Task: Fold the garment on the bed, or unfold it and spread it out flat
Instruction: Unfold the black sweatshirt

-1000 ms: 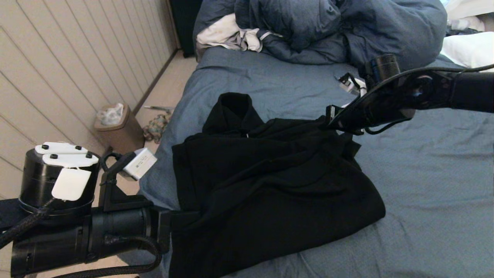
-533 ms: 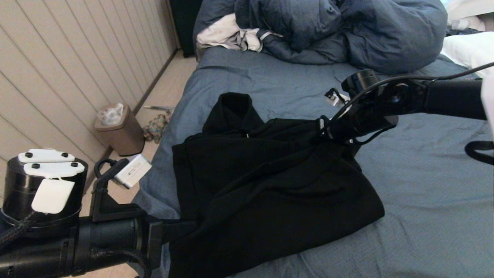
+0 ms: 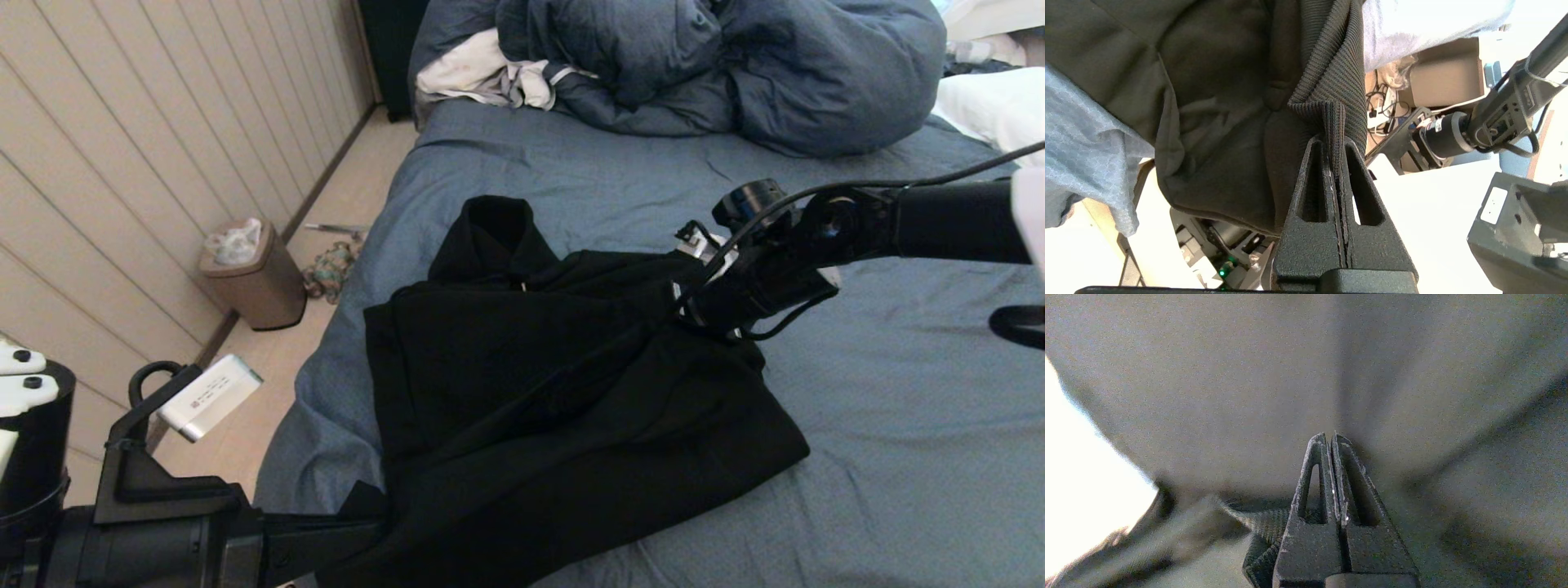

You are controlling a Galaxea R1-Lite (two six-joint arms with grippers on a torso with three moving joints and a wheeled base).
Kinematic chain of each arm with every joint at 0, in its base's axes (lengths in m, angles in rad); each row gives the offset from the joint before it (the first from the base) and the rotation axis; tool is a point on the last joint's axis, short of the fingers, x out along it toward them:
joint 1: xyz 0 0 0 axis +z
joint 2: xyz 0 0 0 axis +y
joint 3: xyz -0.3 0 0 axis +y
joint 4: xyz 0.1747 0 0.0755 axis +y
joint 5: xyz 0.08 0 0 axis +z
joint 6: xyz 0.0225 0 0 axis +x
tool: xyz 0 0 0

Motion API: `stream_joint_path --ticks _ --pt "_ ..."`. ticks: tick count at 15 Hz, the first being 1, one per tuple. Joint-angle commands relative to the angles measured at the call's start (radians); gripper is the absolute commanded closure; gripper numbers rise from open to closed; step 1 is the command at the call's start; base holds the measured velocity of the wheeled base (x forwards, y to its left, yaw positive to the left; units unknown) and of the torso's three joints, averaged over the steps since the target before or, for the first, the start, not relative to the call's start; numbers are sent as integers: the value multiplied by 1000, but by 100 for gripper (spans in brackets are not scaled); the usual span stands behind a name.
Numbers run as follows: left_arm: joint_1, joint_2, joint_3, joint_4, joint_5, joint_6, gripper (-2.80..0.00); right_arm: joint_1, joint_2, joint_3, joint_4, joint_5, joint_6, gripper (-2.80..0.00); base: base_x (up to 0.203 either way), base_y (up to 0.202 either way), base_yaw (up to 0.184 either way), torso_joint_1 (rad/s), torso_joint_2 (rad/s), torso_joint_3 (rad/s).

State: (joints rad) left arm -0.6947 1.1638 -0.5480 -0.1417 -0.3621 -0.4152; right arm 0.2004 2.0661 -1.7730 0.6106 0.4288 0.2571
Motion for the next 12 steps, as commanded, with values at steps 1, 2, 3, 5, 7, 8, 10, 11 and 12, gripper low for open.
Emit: stream_joint_path --ticks 1,2,3,5,7,8,10,11,12 --pt "0 -12 10 -6 -1 -3 0 1 -109 88 6 27 -2 0 0 0 0 0 0 0" --pt "1 -4 10 -7 -2 -2 0 0 -159 138 7 36 -10 0 0 0 0 0 0 0" --pt "0 4 7 -7 0 -3 0 -2 -209 191 9 42 -20 0 0 0 0 0 0 0" --pt "1 27 -1 -10 2 -2 0 -5 -293 296 10 44 -38 0 0 0 0 0 0 0" --pt "1 53 -9 -21 1 -2 0 -8 -360 399 10 45 -60 0 0 0 0 0 0 0" --pt "1 54 -4 -27 0 -2 0 -9 -387 455 10 45 -68 0 0 0 0 0 0 0" --pt "1 41 11 -27 -1 -2 0 -12 -445 581 6 45 -95 0 0 0 0 0 0 0" --pt "1 38 16 -27 -2 -2 0 -14 -456 615 3 46 -112 0 0 0 0 0 0 0" --pt "1 27 22 -26 -5 -2 0 -17 -452 618 1 47 -120 0 0 0 0 0 0 0"
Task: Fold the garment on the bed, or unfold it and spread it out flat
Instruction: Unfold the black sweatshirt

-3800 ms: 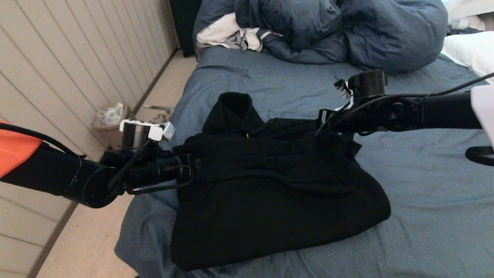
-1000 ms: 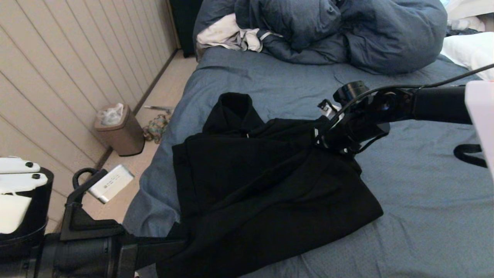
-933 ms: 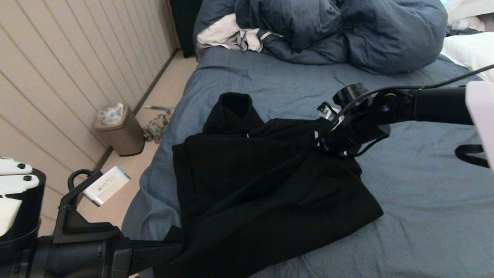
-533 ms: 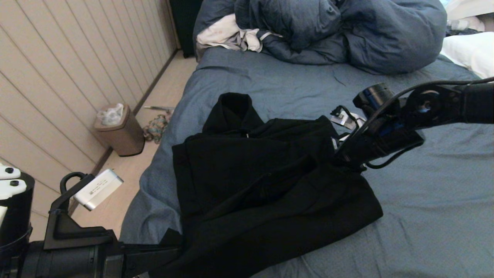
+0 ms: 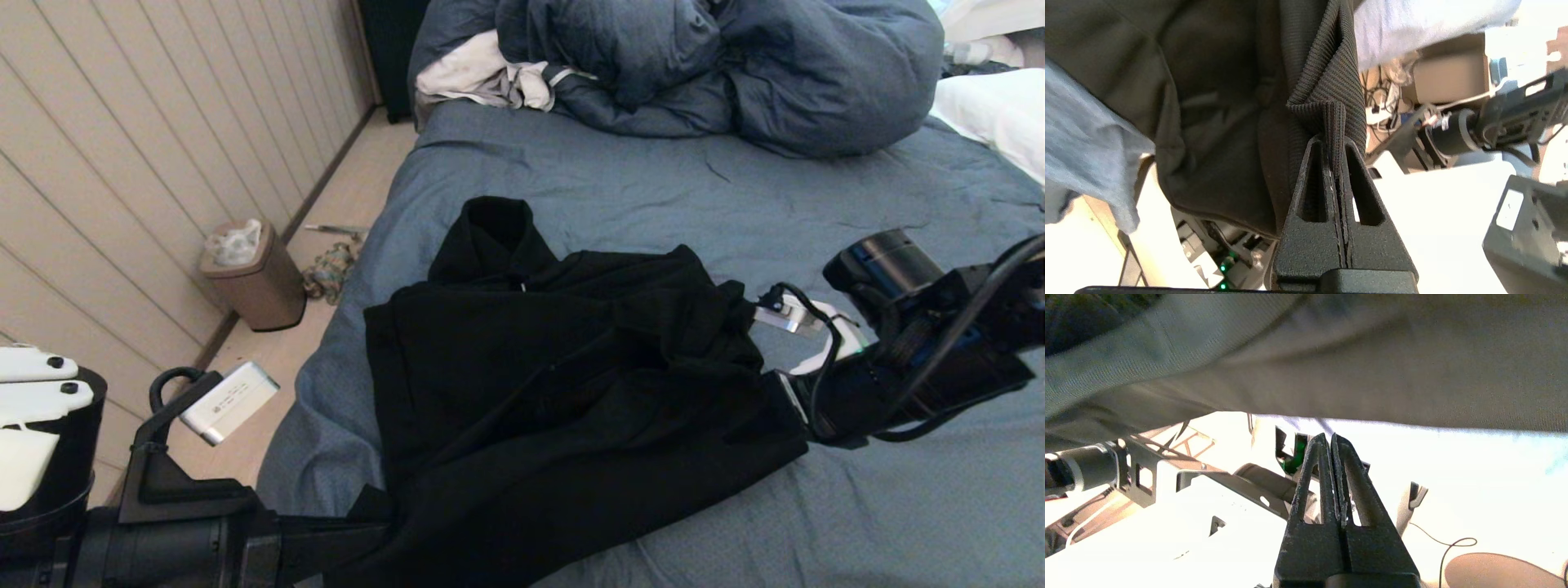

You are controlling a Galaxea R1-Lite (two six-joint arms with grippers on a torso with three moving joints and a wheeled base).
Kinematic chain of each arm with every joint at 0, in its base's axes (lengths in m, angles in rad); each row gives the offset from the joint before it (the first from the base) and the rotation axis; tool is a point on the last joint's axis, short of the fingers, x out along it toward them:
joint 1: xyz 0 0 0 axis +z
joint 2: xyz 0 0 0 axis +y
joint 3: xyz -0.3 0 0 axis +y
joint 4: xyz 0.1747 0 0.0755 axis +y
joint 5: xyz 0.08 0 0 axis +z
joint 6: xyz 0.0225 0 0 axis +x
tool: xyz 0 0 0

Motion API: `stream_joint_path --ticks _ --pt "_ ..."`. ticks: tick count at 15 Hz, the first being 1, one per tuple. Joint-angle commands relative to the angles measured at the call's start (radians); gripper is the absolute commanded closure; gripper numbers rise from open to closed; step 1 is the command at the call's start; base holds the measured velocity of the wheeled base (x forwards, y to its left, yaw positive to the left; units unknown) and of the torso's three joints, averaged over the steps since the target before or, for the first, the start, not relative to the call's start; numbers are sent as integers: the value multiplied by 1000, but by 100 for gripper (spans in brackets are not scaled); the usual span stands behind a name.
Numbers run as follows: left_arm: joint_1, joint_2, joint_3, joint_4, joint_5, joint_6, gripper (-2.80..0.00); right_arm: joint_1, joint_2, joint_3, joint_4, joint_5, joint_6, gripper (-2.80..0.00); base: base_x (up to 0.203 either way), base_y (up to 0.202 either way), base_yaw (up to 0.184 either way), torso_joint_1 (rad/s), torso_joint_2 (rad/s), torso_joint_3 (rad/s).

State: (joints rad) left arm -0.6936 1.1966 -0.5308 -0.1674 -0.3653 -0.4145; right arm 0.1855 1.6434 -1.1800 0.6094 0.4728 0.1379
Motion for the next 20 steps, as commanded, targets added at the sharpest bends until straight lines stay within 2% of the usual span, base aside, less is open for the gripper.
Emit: stream_joint_path --ticks 1,3,5,6,10,15,18,20 --pt "-1 -23 16 0 -16 -3 0 -13 -25 11 1 4 -1 0 0 0 0 0 0 0" --pt "0 -63 37 7 -60 -3 0 -22 -15 -44 1 5 1 0 0 0 0 0 0 0" --pt "0 -52 38 0 -53 -4 0 -39 -5 -111 -1 5 1 0 0 0 0 0 0 0" --pt "3 -45 36 -2 -51 -4 0 -40 11 -148 -9 3 -1 -280 0 0 0 0 0 0" --pt "16 -38 14 -3 -47 -3 0 -26 94 -230 -134 4 -6 -280 0 0 0 0 0 0" --pt "28 -37 9 -4 -49 -1 0 38 119 -236 -137 4 -71 -280 0 0 0 0 0 0" --pt "28 -5 -9 -7 -50 -1 0 32 120 -218 -136 4 -257 -280 0 0 0 0 0 0" --pt "29 15 -13 -16 -49 -2 0 24 109 -197 -135 6 -414 -280 0 0 0 0 0 0"
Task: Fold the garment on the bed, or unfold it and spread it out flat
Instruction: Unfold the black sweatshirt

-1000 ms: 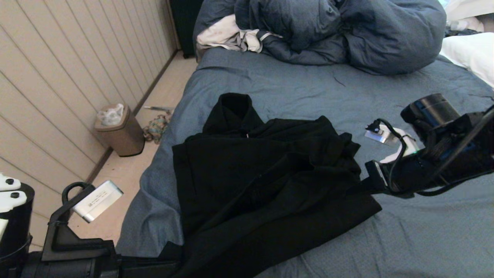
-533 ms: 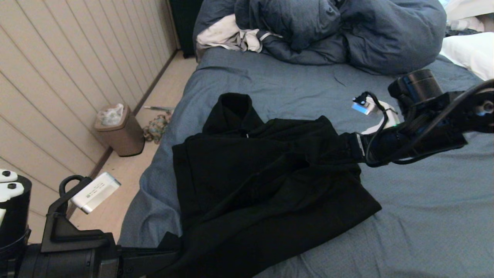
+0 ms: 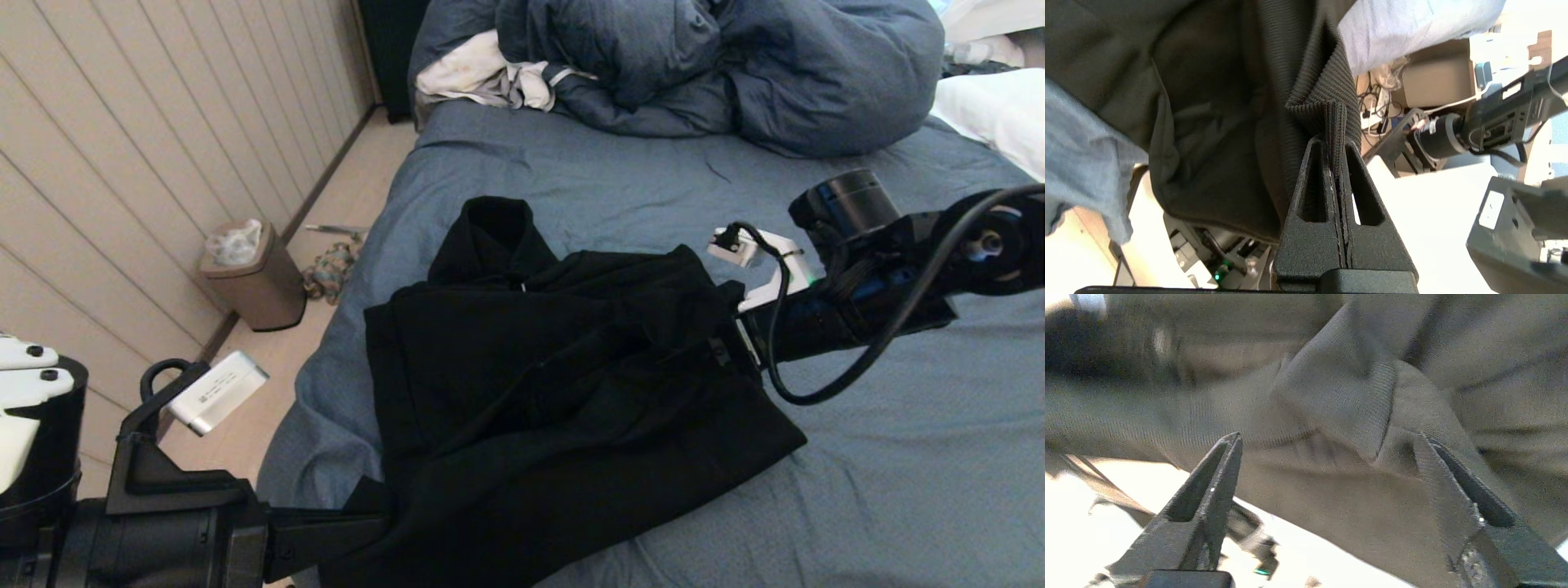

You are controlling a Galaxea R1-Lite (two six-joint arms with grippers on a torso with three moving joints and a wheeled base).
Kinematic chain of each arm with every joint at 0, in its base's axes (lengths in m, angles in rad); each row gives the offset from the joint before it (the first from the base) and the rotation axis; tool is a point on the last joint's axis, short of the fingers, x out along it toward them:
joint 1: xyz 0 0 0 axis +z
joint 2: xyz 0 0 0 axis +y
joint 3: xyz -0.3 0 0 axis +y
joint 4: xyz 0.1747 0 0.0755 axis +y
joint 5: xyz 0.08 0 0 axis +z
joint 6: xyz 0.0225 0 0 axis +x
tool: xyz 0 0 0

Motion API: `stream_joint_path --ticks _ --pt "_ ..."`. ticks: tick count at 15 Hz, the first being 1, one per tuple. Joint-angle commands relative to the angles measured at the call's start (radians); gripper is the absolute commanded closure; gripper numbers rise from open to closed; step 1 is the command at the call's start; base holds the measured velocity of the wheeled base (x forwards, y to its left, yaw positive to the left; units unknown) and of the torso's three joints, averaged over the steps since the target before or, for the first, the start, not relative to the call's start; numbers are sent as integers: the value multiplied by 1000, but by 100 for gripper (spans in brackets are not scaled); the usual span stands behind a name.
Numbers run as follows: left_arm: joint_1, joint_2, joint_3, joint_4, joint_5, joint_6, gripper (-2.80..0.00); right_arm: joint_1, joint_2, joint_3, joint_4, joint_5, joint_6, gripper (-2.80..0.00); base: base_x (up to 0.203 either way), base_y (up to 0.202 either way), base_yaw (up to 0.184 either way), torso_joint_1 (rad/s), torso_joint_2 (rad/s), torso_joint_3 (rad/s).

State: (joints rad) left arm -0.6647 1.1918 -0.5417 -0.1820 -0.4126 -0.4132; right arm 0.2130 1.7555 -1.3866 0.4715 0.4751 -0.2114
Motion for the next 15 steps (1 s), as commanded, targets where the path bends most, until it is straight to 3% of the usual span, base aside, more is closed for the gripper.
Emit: stream_joint_path --ticks 1,6,7,15 --pt "0 29 -1 -16 -3 -4 0 -5 -6 22 1 2 -120 -280 0 0 0 0 0 0" --pt "0 42 -3 -25 -2 -6 0 0 40 15 -47 0 -137 -280 0 0 0 0 0 0" --pt "0 43 -3 -25 -3 -6 0 -1 52 21 -77 -1 -138 0 0 0 0 0 0 0" --pt "0 45 -6 -24 -6 -6 0 6 91 17 -123 -6 -135 0 0 0 0 0 0 0"
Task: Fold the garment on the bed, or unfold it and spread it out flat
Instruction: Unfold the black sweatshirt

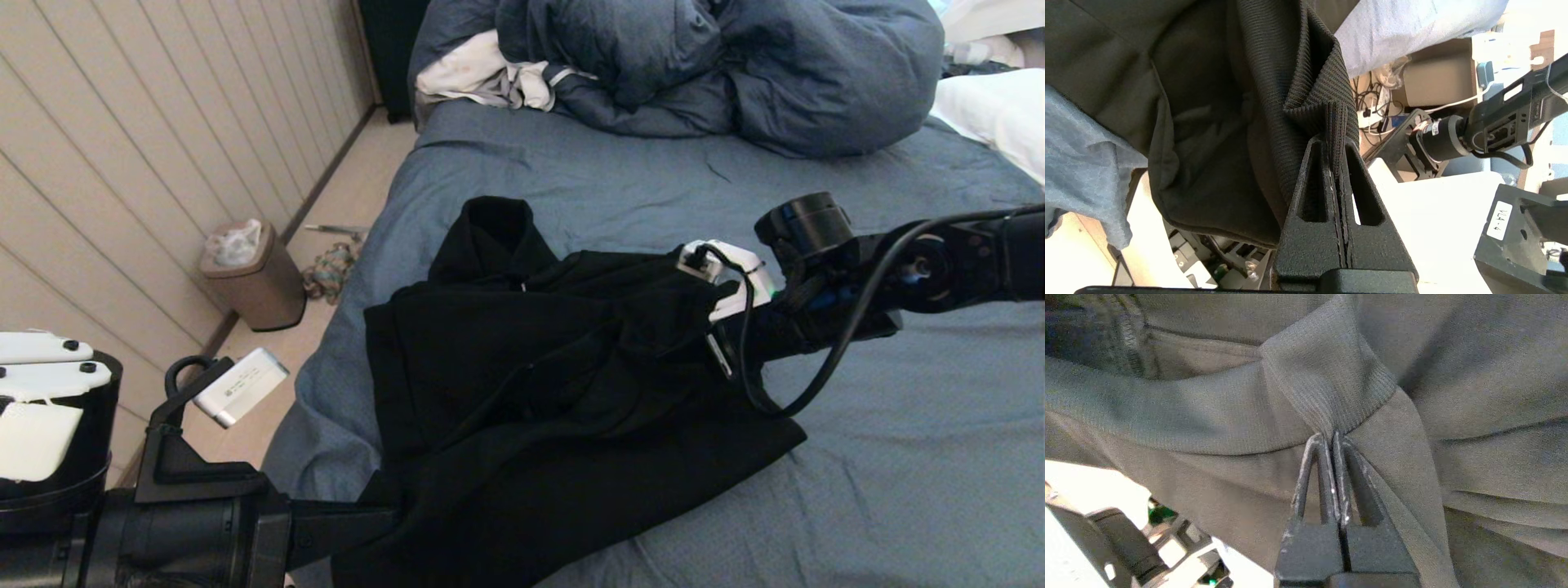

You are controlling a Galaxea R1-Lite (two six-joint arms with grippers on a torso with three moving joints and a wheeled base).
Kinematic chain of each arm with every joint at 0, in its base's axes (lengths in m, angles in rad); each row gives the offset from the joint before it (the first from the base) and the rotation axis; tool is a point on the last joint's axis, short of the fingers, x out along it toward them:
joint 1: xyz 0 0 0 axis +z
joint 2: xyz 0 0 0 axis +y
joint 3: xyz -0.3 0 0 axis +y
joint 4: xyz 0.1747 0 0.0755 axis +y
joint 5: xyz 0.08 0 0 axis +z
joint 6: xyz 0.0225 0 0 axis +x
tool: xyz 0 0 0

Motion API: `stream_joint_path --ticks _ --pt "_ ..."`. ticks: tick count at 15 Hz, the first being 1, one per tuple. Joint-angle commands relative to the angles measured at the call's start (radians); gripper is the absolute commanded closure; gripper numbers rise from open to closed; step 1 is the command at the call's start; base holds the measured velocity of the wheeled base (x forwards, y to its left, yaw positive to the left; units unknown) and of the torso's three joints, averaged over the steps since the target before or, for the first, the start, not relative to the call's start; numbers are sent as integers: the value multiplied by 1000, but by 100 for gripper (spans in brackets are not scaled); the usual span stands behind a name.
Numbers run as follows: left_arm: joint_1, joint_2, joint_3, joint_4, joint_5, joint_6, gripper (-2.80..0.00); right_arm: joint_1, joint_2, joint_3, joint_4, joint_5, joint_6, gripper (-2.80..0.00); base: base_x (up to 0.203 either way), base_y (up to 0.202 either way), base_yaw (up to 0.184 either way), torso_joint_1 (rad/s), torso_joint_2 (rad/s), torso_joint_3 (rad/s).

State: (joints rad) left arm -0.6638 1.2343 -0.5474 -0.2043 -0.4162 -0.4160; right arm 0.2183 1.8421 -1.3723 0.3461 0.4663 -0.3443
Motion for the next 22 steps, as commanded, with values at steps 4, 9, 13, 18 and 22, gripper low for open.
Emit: stream_joint_path --ticks 4,9,13,18,22 --pt "-2 2 1 -3 -4 -3 0 1 7 -6 2 3 0 0 0 0 0 0 0 0" --pt "-2 -37 -7 1 -4 -1 0 3 -103 -45 79 10 6 0 0 0 0 0 0 0" --pt "-2 -115 16 53 -2 -1 0 -14 -281 1 265 43 3 0 0 0 0 0 0 0" --pt "-2 -200 101 148 -8 5 0 -71 -499 230 297 62 0 0 0 0 0 0 0 0" --pt "-3 -201 173 143 -64 5 0 -83 -589 388 301 63 1 0 0 0 0 0 0 0"
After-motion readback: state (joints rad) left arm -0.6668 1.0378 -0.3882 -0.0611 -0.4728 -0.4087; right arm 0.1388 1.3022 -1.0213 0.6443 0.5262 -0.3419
